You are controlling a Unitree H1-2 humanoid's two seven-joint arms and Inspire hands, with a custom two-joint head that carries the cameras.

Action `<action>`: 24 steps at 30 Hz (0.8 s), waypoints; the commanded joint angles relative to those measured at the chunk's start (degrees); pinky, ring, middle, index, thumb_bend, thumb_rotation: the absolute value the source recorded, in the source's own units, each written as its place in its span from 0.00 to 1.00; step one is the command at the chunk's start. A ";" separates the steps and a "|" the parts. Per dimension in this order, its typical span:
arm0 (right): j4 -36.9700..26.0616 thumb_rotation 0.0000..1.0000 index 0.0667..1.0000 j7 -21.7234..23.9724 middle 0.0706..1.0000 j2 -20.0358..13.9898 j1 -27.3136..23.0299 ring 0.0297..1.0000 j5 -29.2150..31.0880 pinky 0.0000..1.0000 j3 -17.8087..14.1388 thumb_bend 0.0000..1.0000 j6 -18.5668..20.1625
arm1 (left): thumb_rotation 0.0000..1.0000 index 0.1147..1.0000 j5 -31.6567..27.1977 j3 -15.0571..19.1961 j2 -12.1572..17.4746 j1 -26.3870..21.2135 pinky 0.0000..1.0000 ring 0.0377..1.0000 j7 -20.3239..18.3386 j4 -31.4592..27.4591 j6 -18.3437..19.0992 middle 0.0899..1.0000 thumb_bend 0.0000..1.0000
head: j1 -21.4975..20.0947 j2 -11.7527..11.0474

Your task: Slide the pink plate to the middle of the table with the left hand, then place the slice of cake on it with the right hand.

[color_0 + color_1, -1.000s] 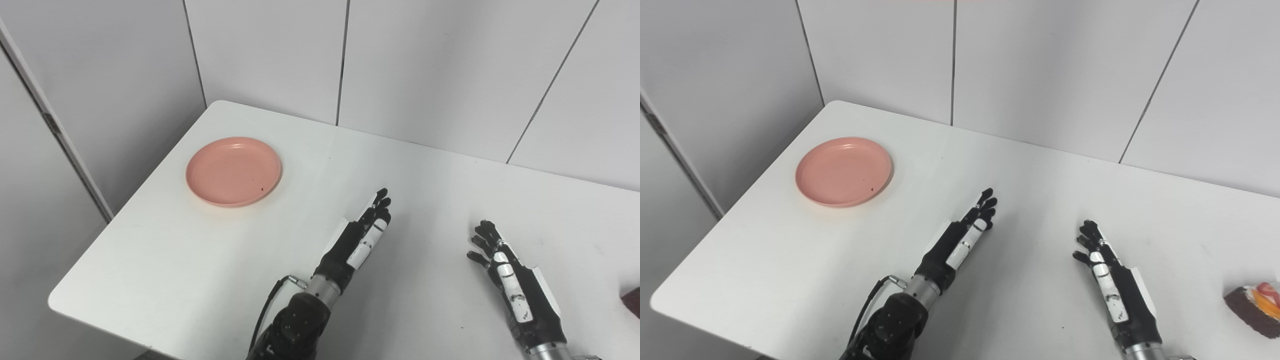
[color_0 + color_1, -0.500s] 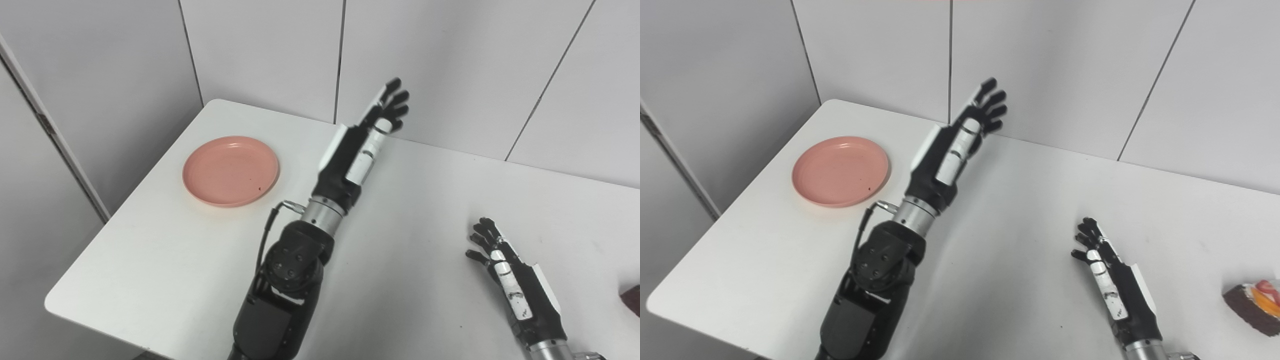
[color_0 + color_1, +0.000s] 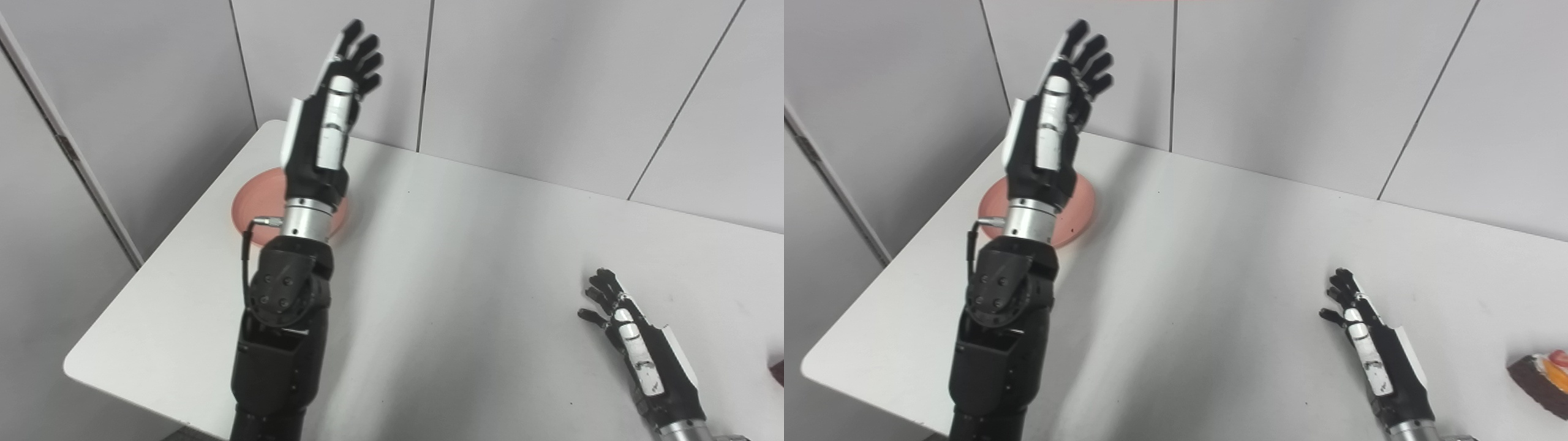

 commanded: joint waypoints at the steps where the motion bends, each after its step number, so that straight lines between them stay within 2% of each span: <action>1: 1.89 1.00 0.95 0.33 0.95 -1.09 1.47 0.93 -0.13 0.96 -0.54 0.13 1.27 | 1.00 0.91 -0.54 2.49 2.66 -1.76 0.90 0.91 2.01 -0.39 -3.77 0.92 0.42 | 0.00 -0.09; 5: 1.94 1.00 0.95 0.78 0.95 -1.20 1.43 0.94 0.40 0.96 -0.79 0.13 1.43 | 1.00 0.91 -0.90 5.09 4.39 -1.62 0.91 0.91 3.40 0.44 -5.37 0.92 0.42 | 0.50 -0.10; 9: 1.79 1.00 0.95 0.85 0.94 -1.19 1.50 0.93 0.77 0.96 -1.05 0.13 1.74 | 1.00 0.91 -0.98 7.59 5.39 -1.56 0.93 0.92 5.54 -0.15 -4.31 0.92 0.42 | 0.78 -0.22; 14: 2.00 1.00 0.95 1.41 0.95 -1.53 1.51 0.94 1.38 0.97 -1.42 0.15 1.75 | 1.00 0.92 -1.54 10.58 6.82 -1.13 0.92 0.92 7.32 1.48 -5.04 0.93 0.42 | 2.34 -0.56; 21: 1.40 1.00 0.96 1.85 0.96 -1.88 1.76 0.95 1.53 0.99 -1.61 0.11 2.32 | 1.00 0.95 -1.98 12.77 7.64 -1.11 0.93 0.94 9.44 4.90 -6.07 0.95 0.41 | 3.26 -0.16; 24: 1.28 1.00 0.96 1.87 0.96 -1.73 1.80 0.95 1.70 0.99 -1.76 0.13 2.55 | 1.00 0.96 -3.00 13.41 8.13 -0.98 0.95 0.95 9.84 6.27 -6.29 0.96 0.41 | 3.26 -0.16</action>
